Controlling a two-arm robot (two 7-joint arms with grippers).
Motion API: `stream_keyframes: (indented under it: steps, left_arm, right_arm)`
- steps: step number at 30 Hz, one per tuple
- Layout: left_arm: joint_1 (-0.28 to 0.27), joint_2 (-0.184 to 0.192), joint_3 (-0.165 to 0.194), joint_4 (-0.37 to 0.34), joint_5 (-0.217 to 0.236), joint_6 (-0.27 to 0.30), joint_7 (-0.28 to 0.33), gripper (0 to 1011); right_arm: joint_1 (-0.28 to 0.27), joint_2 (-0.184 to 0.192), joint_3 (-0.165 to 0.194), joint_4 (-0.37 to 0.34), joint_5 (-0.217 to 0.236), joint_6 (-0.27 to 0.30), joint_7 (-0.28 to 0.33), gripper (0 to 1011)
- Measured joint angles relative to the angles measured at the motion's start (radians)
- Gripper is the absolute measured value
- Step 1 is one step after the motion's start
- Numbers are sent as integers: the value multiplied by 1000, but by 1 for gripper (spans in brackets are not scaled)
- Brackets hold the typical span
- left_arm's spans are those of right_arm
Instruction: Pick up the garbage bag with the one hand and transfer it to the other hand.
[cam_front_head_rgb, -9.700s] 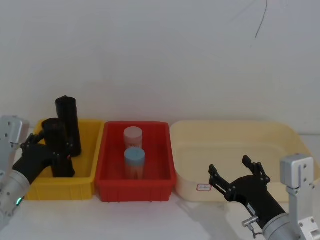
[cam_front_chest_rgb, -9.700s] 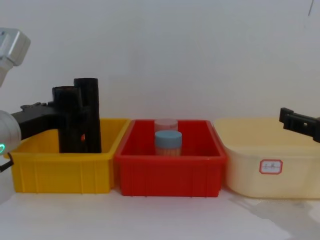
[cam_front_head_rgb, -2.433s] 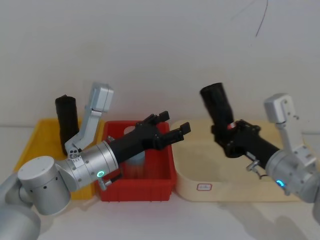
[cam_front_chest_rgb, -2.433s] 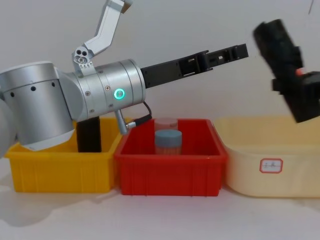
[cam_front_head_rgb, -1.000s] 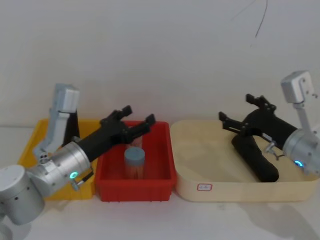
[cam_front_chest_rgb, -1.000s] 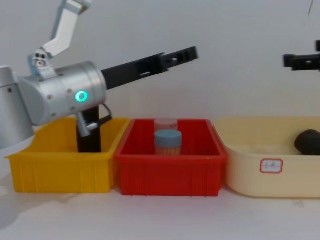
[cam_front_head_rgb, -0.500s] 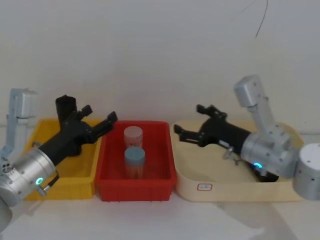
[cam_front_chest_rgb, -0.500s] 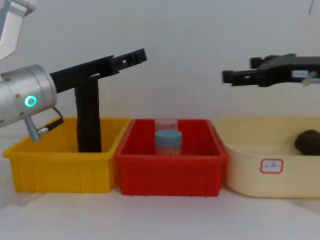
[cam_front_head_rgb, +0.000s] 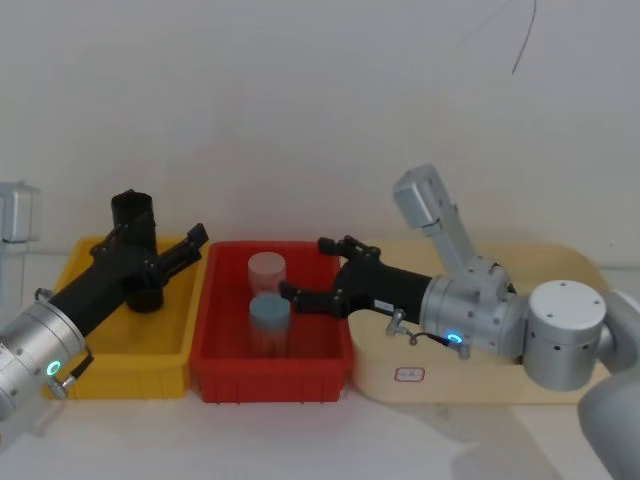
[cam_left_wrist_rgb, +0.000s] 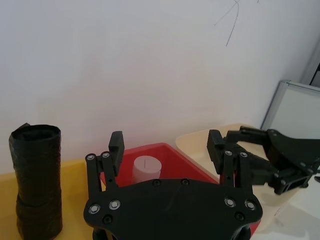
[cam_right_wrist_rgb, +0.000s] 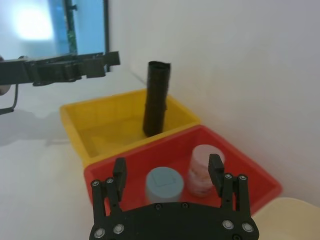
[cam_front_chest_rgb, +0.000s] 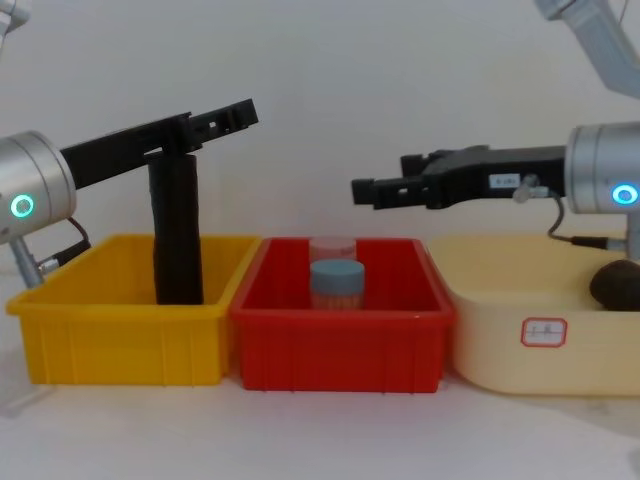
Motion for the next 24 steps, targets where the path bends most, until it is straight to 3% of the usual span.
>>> stream_keyframes:
  steps: [12, 24]
  left_arm:
    - [10, 10, -7, -10, -2, -2, 10, 1001]
    - [14, 14, -10, -14, -2, -4, 13, 1002]
  right_arm:
    - [67, -47, -52, 124, 7, -14, 56, 1001]
    - [107, -71, -68, 217, 6, -47, 44, 1002]
